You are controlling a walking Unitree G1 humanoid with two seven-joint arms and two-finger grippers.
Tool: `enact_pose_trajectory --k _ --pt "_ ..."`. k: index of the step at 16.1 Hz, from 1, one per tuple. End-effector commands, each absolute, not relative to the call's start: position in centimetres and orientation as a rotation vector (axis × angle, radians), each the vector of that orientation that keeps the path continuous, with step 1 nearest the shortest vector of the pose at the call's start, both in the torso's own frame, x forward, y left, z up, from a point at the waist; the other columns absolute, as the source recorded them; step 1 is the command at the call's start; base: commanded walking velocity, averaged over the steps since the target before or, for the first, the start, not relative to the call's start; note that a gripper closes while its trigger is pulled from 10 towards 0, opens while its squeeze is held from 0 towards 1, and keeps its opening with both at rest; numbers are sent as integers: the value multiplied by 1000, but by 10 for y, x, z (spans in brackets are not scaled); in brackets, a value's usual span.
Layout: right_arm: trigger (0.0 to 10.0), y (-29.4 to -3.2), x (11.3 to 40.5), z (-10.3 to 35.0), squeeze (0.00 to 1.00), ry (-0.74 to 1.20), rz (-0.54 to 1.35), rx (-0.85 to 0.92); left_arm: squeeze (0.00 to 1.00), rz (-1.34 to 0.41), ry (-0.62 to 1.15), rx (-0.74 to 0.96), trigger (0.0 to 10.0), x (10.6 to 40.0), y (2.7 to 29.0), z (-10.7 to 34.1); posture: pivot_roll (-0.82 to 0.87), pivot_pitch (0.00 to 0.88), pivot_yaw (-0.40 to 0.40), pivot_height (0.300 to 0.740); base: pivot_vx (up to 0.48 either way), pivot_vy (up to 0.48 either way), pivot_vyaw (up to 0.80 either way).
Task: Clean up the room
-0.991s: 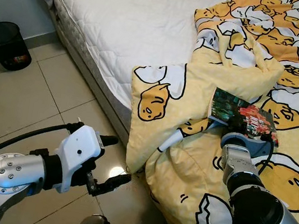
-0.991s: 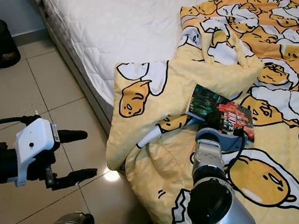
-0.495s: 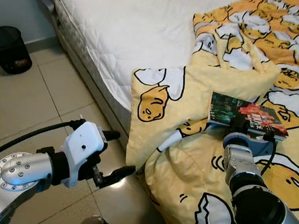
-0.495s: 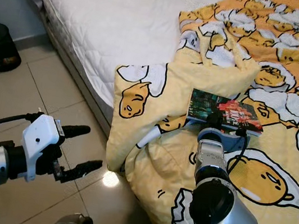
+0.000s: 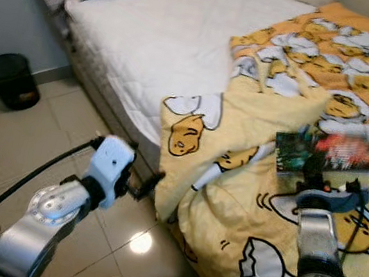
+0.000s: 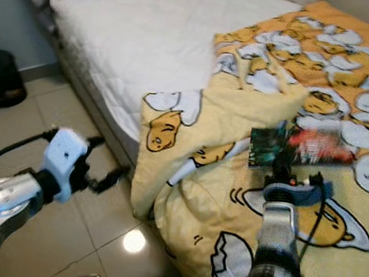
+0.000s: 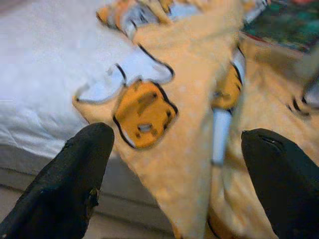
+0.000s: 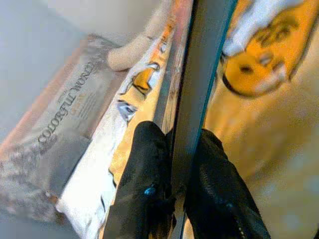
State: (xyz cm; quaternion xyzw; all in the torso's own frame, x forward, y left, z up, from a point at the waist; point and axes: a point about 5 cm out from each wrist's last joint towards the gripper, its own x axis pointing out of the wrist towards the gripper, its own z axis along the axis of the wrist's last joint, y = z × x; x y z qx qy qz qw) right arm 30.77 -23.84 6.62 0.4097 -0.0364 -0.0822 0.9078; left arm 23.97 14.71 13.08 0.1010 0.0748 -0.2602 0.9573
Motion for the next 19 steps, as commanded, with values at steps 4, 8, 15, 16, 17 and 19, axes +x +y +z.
enact_pose_trajectory --k 4,8,15,16,17,19 --pt "78 -196 303 109 0 -99 23 457 1000 -379 120 225 10000 247 153 129 -72 0 12 740 0 0 0" --pt "10000 -171 277 92 0 9 53 131 1000 -295 109 280 10000 252 161 129 -62 0 2 740 0 0 -200" --pt "10000 -153 264 89 0 83 83 287 976 -141 136 237 10000 250 180 123 -31 0 -31 740 0 0 -800" --pt "10000 -150 264 92 0 82 107 290 953 -131 143 218 10000 250 181 123 -28 0 -38 740 0 0 -800" --pt "10000 -149 265 92 0 89 116 286 843 -129 153 208 10000 249 181 122 -23 0 -43 740 0 0 -800" --pt "10000 -149 270 92 0 103 90 181 231 -135 166 230 10000 253 181 122 -29 0 -41 740 0 0 -800"
